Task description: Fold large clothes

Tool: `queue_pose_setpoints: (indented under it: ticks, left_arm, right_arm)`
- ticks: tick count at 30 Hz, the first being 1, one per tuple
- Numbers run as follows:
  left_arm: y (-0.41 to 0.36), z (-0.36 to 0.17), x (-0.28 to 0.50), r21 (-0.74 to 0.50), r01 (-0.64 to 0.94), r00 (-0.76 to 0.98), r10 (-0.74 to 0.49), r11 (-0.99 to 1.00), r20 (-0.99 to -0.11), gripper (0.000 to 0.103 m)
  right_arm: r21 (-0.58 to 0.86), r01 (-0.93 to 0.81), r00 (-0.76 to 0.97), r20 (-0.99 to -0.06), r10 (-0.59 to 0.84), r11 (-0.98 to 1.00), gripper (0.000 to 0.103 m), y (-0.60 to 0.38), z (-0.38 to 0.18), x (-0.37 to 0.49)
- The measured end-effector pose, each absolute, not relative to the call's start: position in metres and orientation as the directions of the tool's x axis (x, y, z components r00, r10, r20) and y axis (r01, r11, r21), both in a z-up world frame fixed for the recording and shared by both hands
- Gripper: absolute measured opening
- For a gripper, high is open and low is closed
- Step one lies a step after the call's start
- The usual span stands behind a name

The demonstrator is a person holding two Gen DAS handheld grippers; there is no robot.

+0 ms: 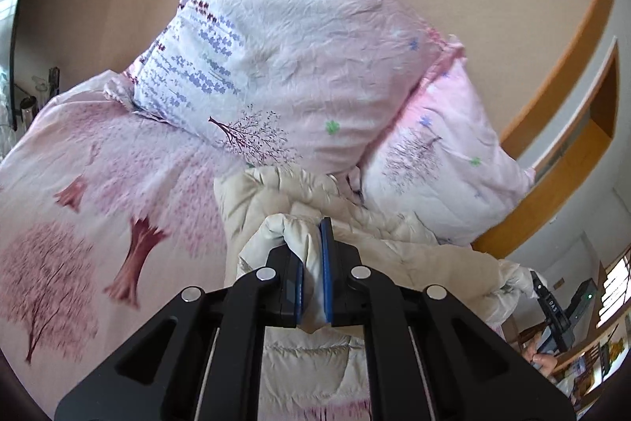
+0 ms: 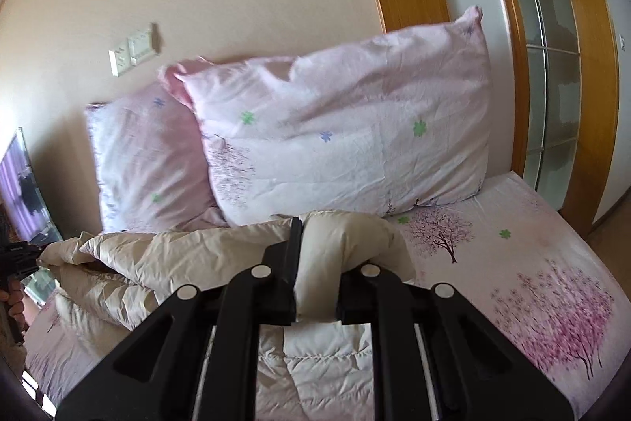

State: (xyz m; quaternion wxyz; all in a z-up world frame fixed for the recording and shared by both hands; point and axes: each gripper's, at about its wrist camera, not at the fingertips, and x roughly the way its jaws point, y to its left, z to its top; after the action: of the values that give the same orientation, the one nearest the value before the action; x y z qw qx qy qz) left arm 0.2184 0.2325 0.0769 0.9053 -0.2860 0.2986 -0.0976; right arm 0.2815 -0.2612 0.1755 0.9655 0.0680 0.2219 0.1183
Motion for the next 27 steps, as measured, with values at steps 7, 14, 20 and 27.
queue_pose_setpoints:
  ticks: [7,14,20,27]
  left_arm:
    - [0.236,0.054,0.280,-0.601,-0.064,0.778,-0.338,0.796,-0.530,0.006]
    - [0.248,0.013,0.315,-0.712,-0.129,0.751,-0.401,0.690,-0.525,0.006]
    - [0.248,-0.001,0.330,-0.739,-0.161,0.733,-0.422,0.654,-0.534,0.006]
    - [0.253,-0.010,0.338,-0.784,-0.169,0.721,-0.467,0.597,-0.511,0.010]
  right_arm:
    - [0.212,-0.137,0.832,-0.506,0.229,0.968,0.013,-0.246,0.155,0.357]
    - [0.316,-0.027,0.722,-0.650,0.238,0.948,0.013,-0.250,0.107,0.417]
    - [0.475,0.083,0.622,-0.712,0.327,0.876,0.019,-0.262,0.078,0.457]
    - [0.580,0.088,0.608,-0.675,0.418,0.810,0.063,-0.265,0.071,0.479]
